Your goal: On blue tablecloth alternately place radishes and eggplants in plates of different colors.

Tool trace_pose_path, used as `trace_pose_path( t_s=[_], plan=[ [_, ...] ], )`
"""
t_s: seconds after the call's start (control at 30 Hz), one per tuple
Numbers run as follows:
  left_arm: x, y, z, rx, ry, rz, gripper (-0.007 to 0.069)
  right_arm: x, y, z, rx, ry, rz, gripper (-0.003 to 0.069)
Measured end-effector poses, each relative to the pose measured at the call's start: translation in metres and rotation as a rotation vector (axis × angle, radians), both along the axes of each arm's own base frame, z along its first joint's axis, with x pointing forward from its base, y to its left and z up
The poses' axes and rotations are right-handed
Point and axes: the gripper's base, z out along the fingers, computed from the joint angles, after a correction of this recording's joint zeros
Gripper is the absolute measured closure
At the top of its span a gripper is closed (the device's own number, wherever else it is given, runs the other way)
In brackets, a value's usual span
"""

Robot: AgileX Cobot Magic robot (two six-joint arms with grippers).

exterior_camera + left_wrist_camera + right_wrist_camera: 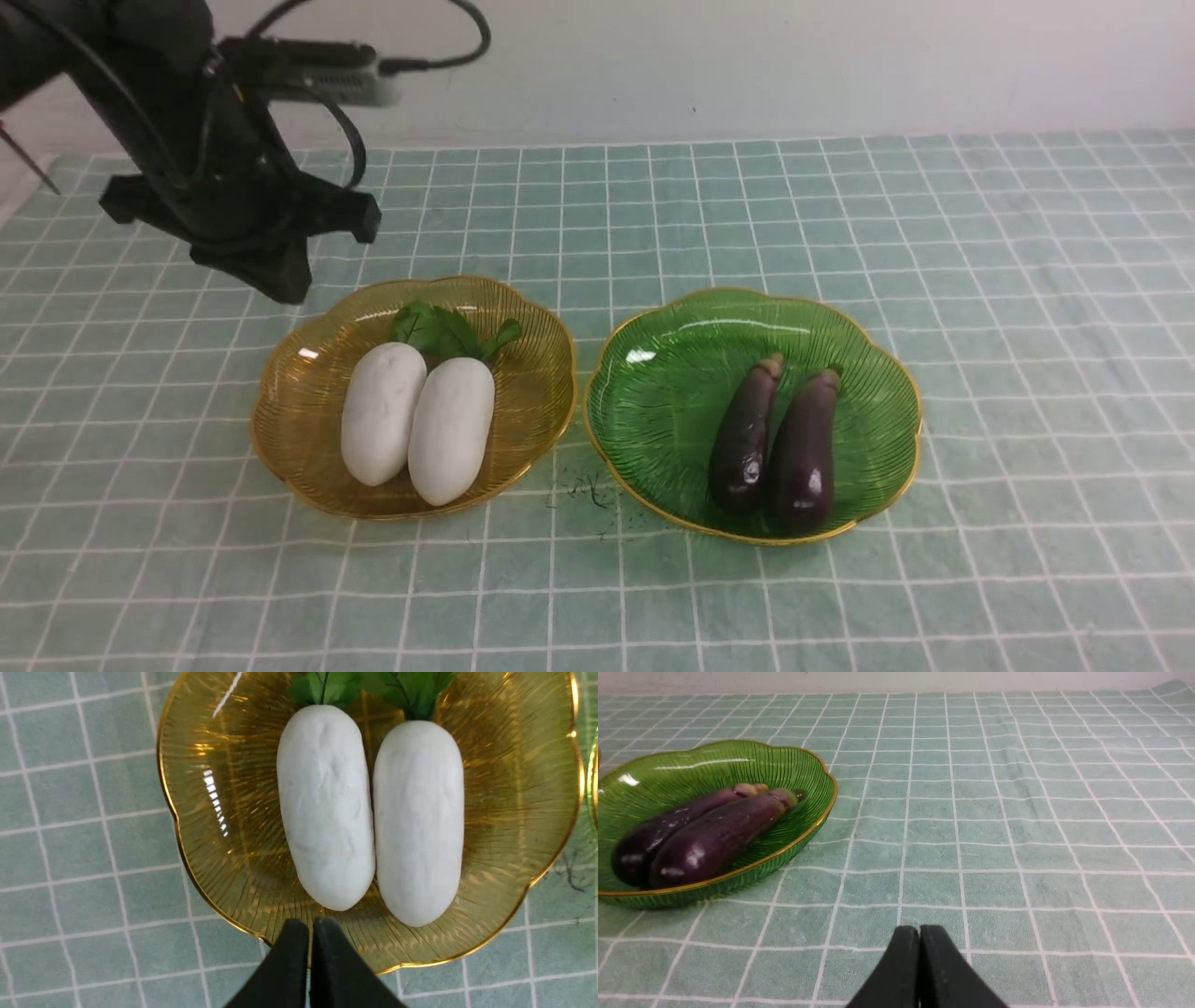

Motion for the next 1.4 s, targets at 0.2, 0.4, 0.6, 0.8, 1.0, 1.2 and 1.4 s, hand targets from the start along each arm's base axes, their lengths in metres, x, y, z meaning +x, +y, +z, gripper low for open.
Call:
trace_pose_path(
  t_s=[0.2,0.4,0.6,0.8,1.0,1.2,1.4],
  plan=[
    [-0.044,0.008,0.059,-0.028,-0.162,0.0,0.0632,0.0,0.0,0.001,-0.001,-0.012,-0.002,0.0674],
    [-0.08,0.014,0.09,-0.045,-0.257,0.0,0.0632,0.0,-0.003,0.001,-0.002,-0.013,-0.048,0.0674],
    [-0.123,0.021,0.109,-0.073,-0.33,-0.003,0.0632,0.0,-0.004,0.001,-0.002,-0.013,-0.067,0.0674],
    [-0.191,0.032,0.122,-0.093,-0.437,-0.004,0.0632,0.0,-0.004,0.001,-0.002,-0.014,-0.069,0.0674],
    [-0.248,0.041,0.096,-0.108,-0.453,-0.008,0.0632,0.0,-0.004,0.001,-0.002,-0.014,-0.069,0.0674],
    [-0.302,0.046,0.037,-0.214,-0.681,-0.021,0.0632,0.0,-0.004,0.001,-0.002,-0.014,-0.069,0.0674],
    [-0.324,0.051,0.007,-0.266,-0.952,-0.017,0.0632,0.0,-0.004,0.001,-0.002,-0.015,-0.069,0.0674]
  ],
)
